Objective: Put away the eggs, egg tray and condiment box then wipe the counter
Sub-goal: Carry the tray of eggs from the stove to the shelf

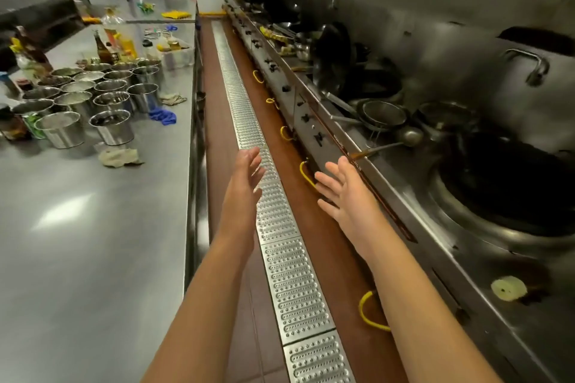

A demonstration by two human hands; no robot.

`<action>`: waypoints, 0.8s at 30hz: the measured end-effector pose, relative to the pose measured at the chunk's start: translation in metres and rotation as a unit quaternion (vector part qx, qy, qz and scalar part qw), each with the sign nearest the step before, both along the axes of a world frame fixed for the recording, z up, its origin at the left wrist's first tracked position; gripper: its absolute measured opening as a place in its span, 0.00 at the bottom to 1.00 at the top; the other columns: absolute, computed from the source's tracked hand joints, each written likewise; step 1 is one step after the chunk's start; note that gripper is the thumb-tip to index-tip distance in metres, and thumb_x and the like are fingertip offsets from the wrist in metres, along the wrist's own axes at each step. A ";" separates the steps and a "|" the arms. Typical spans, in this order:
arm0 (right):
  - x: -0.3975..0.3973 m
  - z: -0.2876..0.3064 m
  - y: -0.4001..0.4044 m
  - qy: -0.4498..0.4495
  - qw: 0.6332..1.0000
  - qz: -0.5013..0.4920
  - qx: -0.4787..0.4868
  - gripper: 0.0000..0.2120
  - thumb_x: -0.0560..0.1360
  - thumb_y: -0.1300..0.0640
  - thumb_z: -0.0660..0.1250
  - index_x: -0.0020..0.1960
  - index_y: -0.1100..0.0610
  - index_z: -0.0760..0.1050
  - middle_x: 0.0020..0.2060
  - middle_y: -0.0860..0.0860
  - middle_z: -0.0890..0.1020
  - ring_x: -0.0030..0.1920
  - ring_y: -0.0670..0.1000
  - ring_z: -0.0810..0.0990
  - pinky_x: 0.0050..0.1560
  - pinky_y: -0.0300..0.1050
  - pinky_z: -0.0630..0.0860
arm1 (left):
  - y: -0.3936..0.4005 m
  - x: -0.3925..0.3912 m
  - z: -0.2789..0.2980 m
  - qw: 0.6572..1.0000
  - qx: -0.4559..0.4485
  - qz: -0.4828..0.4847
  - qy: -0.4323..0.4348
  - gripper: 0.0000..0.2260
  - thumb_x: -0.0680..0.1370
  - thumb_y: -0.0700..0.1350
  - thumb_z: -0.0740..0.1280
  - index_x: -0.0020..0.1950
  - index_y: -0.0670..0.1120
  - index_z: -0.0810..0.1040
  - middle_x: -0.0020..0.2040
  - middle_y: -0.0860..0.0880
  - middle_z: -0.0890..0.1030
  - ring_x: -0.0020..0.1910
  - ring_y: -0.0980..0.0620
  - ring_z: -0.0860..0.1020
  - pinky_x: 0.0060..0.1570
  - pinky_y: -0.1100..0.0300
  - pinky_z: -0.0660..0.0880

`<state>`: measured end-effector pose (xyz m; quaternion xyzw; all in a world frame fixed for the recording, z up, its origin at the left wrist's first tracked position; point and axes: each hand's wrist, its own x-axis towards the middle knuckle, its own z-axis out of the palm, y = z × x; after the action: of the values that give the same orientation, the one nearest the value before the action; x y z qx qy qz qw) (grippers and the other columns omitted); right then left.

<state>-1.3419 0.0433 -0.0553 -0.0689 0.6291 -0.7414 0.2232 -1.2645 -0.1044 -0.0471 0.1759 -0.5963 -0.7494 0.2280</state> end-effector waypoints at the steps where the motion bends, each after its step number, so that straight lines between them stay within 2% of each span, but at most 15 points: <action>1: -0.009 -0.001 -0.012 -0.005 1.000 0.013 -0.004 0.29 0.80 0.37 0.55 0.76 0.51 0.64 0.65 0.48 0.78 0.58 0.43 0.78 0.58 0.42 0.73 | -0.012 -0.006 -0.001 1.000 0.006 0.015 -0.001 0.29 0.74 0.69 0.53 0.69 0.58 0.74 0.68 0.56 0.76 0.67 0.58 0.74 0.70 0.52 0.65; 3: -0.028 -0.005 -0.039 -0.010 0.999 0.041 -0.006 0.29 0.81 0.38 0.53 0.77 0.51 0.63 0.67 0.49 0.76 0.61 0.46 0.76 0.65 0.47 0.71 | -0.034 -0.018 -0.004 0.999 0.010 0.034 0.000 0.26 0.75 0.69 0.53 0.66 0.59 0.75 0.64 0.58 0.79 0.64 0.60 0.76 0.68 0.55 0.67; 5: -0.048 -0.007 -0.064 -0.016 0.998 0.065 -0.013 0.29 0.81 0.38 0.53 0.77 0.51 0.62 0.69 0.51 0.75 0.65 0.48 0.74 0.69 0.49 0.69 | -0.051 -0.033 -0.007 0.999 0.004 0.046 -0.007 0.27 0.74 0.70 0.53 0.66 0.59 0.75 0.65 0.58 0.78 0.65 0.60 0.75 0.68 0.55 0.66; 8: -0.083 -0.011 -0.096 -0.023 0.995 0.098 -0.026 0.28 0.81 0.39 0.54 0.77 0.52 0.62 0.69 0.51 0.74 0.66 0.48 0.74 0.67 0.48 0.69 | -0.073 -0.066 -0.009 0.998 -0.002 0.064 -0.023 0.31 0.73 0.70 0.54 0.71 0.57 0.73 0.69 0.55 0.76 0.67 0.58 0.74 0.69 0.55 0.66; 11: -0.129 -0.013 -0.119 -0.028 0.992 0.123 -0.029 0.29 0.81 0.39 0.54 0.77 0.51 0.62 0.70 0.51 0.74 0.69 0.50 0.72 0.68 0.49 0.67 | -0.089 -0.110 -0.007 0.996 -0.018 0.076 -0.036 0.27 0.80 0.67 0.51 0.72 0.56 0.72 0.66 0.58 0.77 0.66 0.60 0.74 0.69 0.55 0.66; 15: -0.201 -0.007 -0.144 -0.029 0.988 0.144 -0.046 0.29 0.81 0.37 0.54 0.77 0.50 0.63 0.69 0.51 0.75 0.65 0.48 0.74 0.64 0.46 0.69 | -0.107 -0.173 0.004 0.994 -0.014 0.096 -0.043 0.25 0.81 0.66 0.51 0.70 0.57 0.73 0.61 0.62 0.78 0.64 0.62 0.75 0.59 0.62 0.68; 18: -0.248 -0.006 -0.166 -0.024 0.984 0.167 -0.054 0.29 0.81 0.37 0.53 0.78 0.50 0.62 0.69 0.50 0.75 0.63 0.46 0.75 0.62 0.45 0.71 | -0.116 -0.215 0.004 0.993 -0.018 0.115 -0.034 0.26 0.77 0.68 0.54 0.68 0.58 0.75 0.62 0.60 0.78 0.63 0.62 0.76 0.55 0.64 0.70; 20: -0.273 -0.007 -0.181 -0.024 0.981 0.180 -0.060 0.28 0.81 0.39 0.52 0.77 0.50 0.62 0.70 0.51 0.74 0.64 0.47 0.74 0.68 0.48 0.69 | -0.121 -0.238 0.000 0.992 -0.017 0.123 -0.030 0.29 0.74 0.69 0.55 0.68 0.57 0.75 0.64 0.58 0.79 0.63 0.61 0.76 0.56 0.63 0.70; 24: -0.301 -0.003 -0.208 -0.028 0.975 0.210 -0.062 0.27 0.82 0.40 0.51 0.77 0.51 0.62 0.66 0.49 0.76 0.57 0.42 0.76 0.73 0.52 0.64 | -0.145 -0.270 -0.003 0.988 -0.002 0.149 -0.035 0.25 0.80 0.64 0.53 0.71 0.53 0.74 0.68 0.52 0.77 0.67 0.56 0.75 0.68 0.55 0.69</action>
<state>-1.6432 -0.1648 -0.0582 -0.1925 0.5471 -0.7171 0.3865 -1.5344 -0.2494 -0.0499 0.2889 -0.5722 -0.6994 0.3163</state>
